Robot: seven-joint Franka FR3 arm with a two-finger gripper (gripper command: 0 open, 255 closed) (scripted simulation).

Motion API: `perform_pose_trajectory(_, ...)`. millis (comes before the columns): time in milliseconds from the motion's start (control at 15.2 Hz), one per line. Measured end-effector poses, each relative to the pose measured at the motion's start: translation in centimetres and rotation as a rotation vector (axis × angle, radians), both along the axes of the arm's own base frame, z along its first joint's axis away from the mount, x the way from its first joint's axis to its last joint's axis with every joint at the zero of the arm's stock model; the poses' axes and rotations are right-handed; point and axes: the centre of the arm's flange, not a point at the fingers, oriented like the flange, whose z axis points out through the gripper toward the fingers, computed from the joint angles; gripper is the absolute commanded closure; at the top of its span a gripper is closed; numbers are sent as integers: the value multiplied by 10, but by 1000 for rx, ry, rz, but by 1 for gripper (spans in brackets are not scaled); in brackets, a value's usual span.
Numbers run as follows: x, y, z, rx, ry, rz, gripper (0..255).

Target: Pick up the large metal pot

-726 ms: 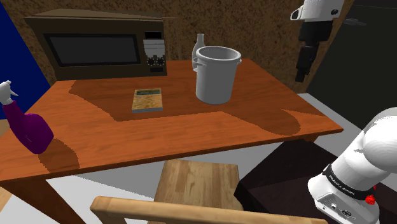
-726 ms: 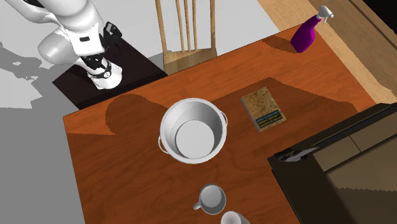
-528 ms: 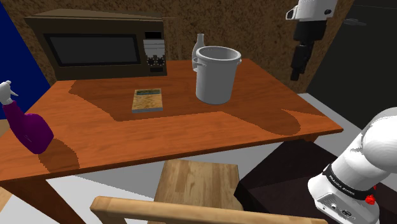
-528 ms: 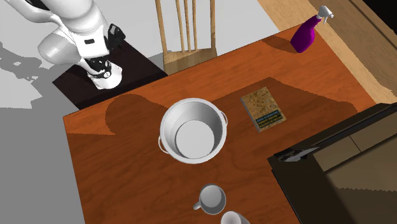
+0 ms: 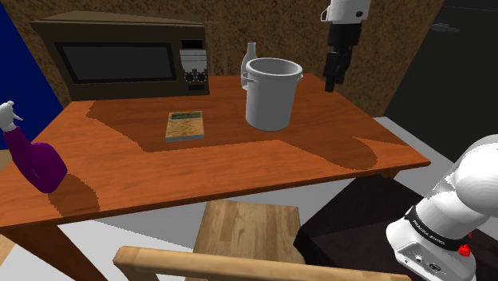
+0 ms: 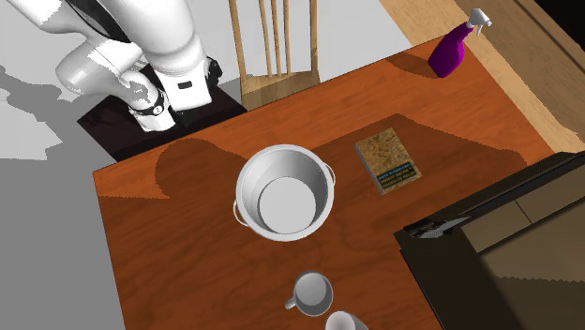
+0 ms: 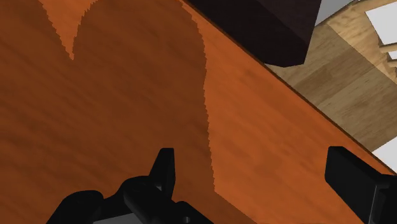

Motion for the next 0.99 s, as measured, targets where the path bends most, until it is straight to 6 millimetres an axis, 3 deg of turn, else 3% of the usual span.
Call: perform_pose_trajectory(990,179,58,-8,-17,-67,77,0)
